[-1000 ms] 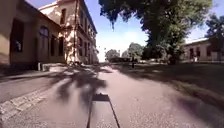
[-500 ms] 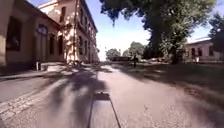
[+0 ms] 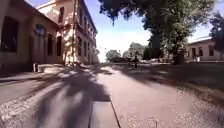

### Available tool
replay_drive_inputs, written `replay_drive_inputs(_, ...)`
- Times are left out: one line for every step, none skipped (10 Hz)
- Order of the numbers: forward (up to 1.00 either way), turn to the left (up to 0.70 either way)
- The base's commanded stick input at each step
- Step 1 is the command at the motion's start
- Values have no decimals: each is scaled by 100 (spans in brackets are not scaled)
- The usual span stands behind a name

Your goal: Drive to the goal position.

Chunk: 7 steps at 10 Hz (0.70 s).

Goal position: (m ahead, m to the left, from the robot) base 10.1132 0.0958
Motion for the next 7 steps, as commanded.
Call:
replay_drive_inputs(70, -14)
replay_drive_inputs(70, -10)
replay_drive_inputs(70, -7)
replay_drive_inputs(70, -3)
replay_drive_inputs(70, -14)
replay_drive_inputs(70, -14)
replay_drive_inputs(70, -14)
